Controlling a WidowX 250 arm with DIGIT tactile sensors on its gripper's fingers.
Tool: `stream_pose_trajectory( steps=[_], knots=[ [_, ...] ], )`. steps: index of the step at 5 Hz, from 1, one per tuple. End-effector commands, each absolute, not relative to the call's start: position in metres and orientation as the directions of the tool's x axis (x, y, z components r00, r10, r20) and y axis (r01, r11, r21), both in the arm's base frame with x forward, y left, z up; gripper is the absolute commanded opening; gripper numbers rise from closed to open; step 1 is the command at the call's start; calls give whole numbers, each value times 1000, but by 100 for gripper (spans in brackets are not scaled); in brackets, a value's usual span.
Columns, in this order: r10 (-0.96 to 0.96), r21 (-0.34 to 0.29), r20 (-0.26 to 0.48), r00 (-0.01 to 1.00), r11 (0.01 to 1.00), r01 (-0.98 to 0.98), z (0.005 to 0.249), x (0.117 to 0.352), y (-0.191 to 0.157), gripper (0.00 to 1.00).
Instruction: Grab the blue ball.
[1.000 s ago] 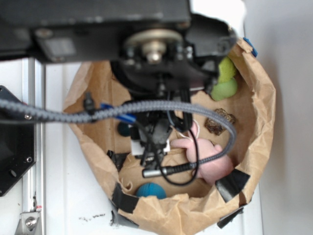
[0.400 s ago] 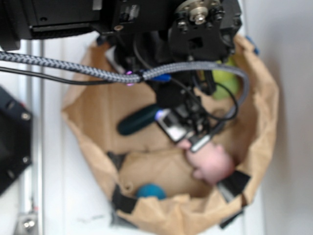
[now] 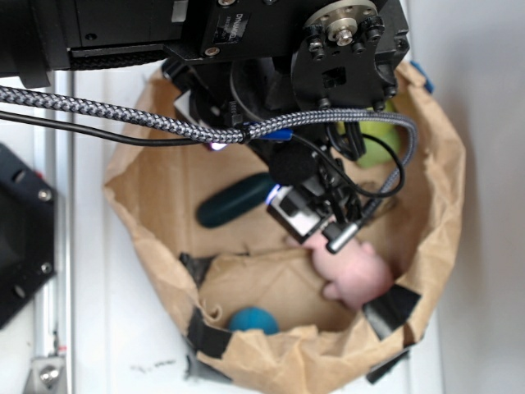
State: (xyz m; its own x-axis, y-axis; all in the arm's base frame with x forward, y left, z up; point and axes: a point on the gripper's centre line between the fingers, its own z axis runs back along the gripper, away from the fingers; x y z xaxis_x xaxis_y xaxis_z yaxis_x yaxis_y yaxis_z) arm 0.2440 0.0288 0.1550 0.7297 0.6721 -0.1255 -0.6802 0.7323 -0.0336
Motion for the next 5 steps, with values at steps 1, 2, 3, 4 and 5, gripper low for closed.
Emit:
stream_pose_trajectory(
  steps=[1, 2, 3, 4, 5],
  knots=[
    [689, -111, -163, 706, 699, -707, 154, 233, 40, 100],
    [783, -71, -165, 600, 597, -799, 148, 234, 34, 100],
    [838, -95, -61, 542, 536, -839, 132, 241, 19, 100],
    [858, -163, -59, 510, 496, -853, 119, 251, 11, 100],
    [861, -183, -95, 500, 478, -859, 107, 258, 2, 100]
  ],
)
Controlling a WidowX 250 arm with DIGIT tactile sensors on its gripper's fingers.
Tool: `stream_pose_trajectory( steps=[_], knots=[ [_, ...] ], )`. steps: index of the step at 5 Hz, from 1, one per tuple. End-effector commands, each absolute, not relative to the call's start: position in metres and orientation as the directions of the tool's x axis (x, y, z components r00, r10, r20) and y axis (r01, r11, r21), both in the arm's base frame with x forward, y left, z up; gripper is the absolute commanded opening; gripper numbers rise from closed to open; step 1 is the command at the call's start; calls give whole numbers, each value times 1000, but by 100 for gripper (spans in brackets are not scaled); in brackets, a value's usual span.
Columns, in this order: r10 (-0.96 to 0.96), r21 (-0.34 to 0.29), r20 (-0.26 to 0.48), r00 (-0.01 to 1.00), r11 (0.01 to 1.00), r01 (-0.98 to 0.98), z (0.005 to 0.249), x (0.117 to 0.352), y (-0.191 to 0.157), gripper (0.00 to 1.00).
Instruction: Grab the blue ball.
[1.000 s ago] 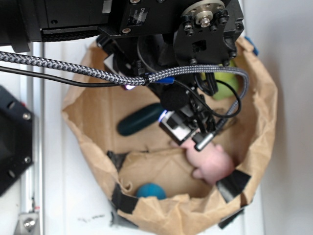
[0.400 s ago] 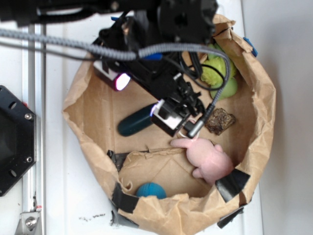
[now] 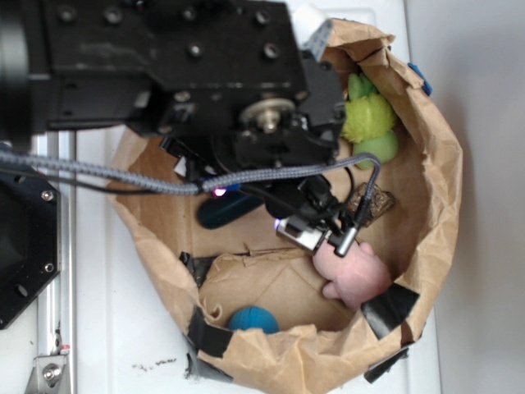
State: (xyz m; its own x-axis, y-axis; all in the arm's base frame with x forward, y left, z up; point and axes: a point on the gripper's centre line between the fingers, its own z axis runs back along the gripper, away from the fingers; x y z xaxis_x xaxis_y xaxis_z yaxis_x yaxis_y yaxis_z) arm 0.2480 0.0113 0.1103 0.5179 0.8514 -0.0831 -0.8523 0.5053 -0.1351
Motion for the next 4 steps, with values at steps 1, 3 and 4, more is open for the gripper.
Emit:
stream_pose_trajectory(
  steps=[1, 3, 4],
  knots=[
    [863, -169, -171, 476, 450, -877, 94, 265, -6, 100],
    [824, -111, -295, 483, 473, -874, 80, 239, -39, 100],
    [811, -108, -315, 493, 486, -867, 76, 233, -51, 100]
  ],
)
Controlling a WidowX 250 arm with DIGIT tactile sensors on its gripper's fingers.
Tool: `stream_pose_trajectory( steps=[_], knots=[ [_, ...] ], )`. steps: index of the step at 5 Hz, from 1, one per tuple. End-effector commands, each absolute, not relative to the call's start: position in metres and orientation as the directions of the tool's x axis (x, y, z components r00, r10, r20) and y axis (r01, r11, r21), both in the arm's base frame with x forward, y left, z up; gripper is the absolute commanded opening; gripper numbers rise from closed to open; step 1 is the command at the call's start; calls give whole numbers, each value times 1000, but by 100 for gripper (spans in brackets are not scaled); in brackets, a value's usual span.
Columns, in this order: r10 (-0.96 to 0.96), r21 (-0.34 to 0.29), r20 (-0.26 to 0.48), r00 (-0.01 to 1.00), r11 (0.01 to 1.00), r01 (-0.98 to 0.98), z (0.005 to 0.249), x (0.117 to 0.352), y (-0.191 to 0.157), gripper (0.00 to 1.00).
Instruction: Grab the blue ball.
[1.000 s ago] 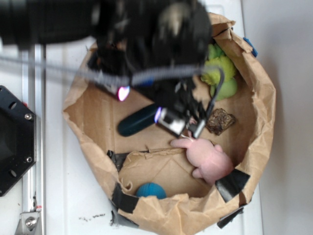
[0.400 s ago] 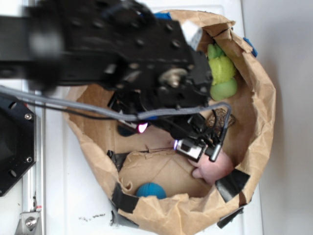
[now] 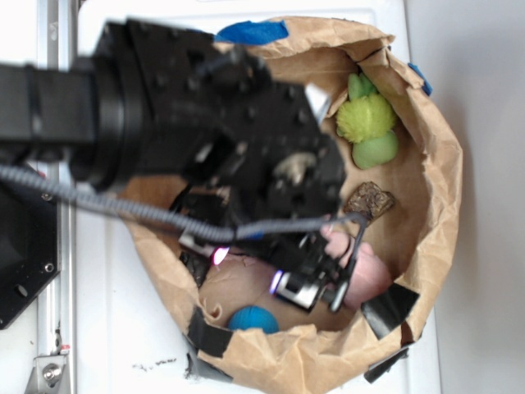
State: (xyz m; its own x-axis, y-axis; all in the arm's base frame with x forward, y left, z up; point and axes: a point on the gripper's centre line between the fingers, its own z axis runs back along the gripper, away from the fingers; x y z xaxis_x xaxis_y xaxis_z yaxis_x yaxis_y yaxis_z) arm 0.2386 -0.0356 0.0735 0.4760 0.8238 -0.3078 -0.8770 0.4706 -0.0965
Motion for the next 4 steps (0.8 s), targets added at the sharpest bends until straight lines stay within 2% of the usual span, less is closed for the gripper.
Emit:
stream_pose_trajectory(
  steps=[1, 3, 4],
  knots=[
    [821, -122, -291, 492, 478, -870, 74, 235, -55, 100],
    [827, -157, -322, 460, 432, -888, 65, 244, -65, 100],
    [815, -132, -338, 471, 455, -881, 53, 240, -77, 100]
  ],
)
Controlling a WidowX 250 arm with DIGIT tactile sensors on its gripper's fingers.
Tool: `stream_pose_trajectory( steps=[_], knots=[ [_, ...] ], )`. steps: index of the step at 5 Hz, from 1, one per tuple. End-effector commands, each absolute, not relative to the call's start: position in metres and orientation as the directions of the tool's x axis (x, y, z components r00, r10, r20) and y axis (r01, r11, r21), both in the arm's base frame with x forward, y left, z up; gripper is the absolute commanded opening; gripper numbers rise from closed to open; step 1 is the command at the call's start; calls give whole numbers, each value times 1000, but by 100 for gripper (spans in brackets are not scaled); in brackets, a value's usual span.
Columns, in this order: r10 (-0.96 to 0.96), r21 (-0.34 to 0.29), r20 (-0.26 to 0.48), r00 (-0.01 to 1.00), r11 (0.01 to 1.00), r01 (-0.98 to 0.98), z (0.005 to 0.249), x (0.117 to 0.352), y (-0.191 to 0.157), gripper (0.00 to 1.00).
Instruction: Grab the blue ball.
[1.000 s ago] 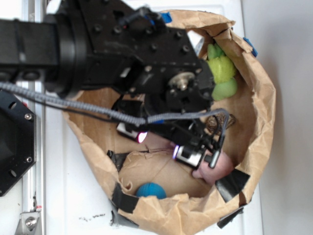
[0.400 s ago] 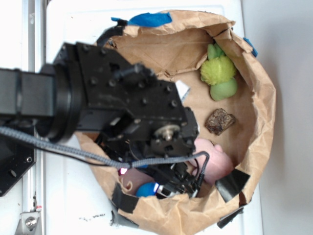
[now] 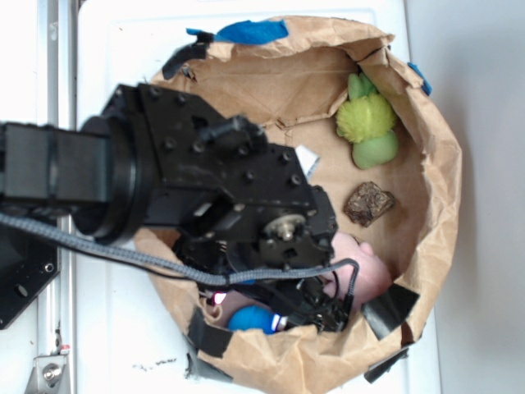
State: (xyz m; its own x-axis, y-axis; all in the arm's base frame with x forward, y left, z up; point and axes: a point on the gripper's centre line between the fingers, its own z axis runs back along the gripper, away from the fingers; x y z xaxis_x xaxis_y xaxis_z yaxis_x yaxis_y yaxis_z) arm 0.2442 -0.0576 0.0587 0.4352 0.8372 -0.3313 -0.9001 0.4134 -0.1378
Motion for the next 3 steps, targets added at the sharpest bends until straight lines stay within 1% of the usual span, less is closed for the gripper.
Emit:
stream_pose_trajectory(
  steps=[1, 2, 3],
  knots=[
    [796, -133, -351, 493, 479, -868, 43, 242, -80, 100],
    [790, -115, -360, 497, 491, -863, 34, 238, -89, 100],
    [800, -115, -342, 493, 486, -867, 30, 235, -91, 0]
  ],
)
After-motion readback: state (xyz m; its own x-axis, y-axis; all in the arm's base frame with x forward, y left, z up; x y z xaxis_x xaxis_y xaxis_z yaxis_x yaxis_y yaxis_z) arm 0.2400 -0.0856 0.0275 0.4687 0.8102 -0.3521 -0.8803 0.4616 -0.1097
